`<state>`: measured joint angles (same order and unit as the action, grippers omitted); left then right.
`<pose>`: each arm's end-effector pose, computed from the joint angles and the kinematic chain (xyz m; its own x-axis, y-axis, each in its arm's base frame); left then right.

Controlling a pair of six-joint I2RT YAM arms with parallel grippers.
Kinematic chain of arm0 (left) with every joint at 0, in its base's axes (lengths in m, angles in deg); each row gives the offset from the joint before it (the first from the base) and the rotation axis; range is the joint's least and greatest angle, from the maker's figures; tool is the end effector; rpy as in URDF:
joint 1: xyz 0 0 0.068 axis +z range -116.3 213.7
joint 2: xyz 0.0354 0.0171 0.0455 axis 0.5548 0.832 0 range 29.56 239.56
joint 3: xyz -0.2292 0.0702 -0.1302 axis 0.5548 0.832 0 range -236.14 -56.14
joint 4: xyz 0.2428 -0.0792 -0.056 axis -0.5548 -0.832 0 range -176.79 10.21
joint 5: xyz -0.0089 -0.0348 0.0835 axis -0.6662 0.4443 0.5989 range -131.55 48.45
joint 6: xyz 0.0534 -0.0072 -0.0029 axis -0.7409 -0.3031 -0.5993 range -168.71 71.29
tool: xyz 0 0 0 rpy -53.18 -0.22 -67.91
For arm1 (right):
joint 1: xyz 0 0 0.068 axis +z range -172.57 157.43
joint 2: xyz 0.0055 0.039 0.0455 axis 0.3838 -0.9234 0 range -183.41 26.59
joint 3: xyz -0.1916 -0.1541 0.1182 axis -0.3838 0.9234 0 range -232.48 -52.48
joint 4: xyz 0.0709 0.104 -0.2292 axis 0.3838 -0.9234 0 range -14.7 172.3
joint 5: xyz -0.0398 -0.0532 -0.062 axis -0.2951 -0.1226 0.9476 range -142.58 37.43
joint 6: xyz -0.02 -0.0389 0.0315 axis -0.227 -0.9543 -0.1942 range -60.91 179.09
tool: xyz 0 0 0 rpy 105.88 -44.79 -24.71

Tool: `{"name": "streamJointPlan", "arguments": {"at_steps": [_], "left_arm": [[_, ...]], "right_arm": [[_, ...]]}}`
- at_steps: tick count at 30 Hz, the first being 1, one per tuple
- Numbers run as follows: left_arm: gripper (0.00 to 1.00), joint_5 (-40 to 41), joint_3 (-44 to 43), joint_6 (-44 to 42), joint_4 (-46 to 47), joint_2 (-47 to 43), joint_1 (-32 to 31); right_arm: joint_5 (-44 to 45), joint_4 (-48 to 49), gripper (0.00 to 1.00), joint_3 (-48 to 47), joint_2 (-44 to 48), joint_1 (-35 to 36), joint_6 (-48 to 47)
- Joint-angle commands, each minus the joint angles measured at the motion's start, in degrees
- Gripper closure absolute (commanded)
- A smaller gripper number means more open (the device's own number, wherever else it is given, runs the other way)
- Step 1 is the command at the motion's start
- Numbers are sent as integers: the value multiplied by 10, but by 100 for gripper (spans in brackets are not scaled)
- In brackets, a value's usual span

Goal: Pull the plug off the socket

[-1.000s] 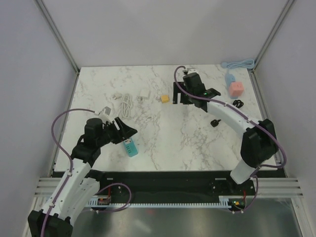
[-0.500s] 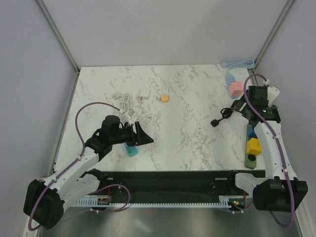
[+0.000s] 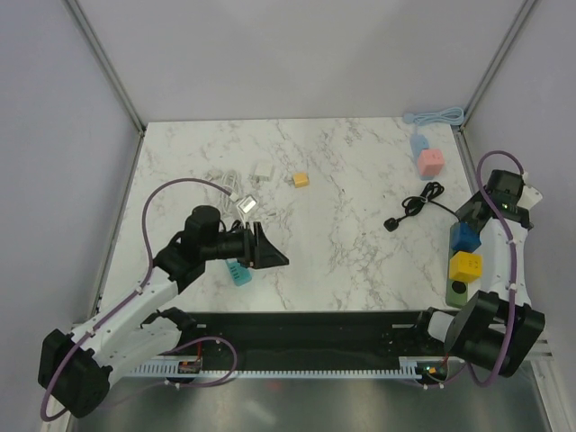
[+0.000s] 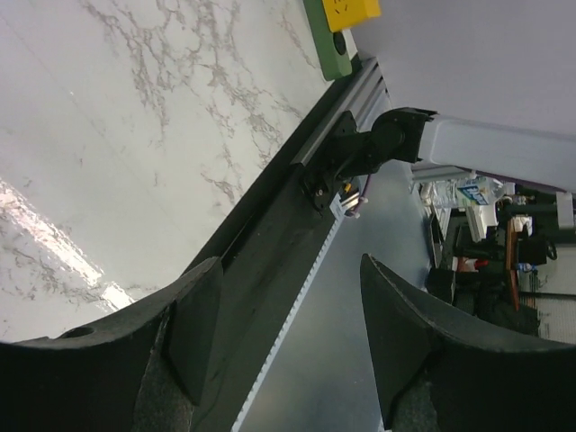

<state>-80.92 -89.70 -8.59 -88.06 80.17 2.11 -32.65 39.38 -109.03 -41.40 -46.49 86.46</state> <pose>0.1552 -0.1219 0.2596 -0.8542 -0.0595 -0.5165 0.4484 0.4183 -0.7899 0.2106 -0.1066 0.2812 -0.4010 0.6507 -0.6448 0.8413 0.5402 0.0220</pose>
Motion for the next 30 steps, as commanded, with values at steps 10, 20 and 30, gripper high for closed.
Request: {"name": "streamJointPlan", "arguments": {"at_steps": [10, 20, 30], "left_arm": [[30, -31, -38, -52, -25, 13, -22], [30, -22, -47, -65, -45, 27, -22], [30, -13, -51, -65, -44, 34, -23]], "right_arm": [[-99, 111, 2, 91, -45, -15, -43], [-47, 117, 2, 106, -69, -15, -32], [-14, 115, 2, 81, -83, -4, -48]]}}
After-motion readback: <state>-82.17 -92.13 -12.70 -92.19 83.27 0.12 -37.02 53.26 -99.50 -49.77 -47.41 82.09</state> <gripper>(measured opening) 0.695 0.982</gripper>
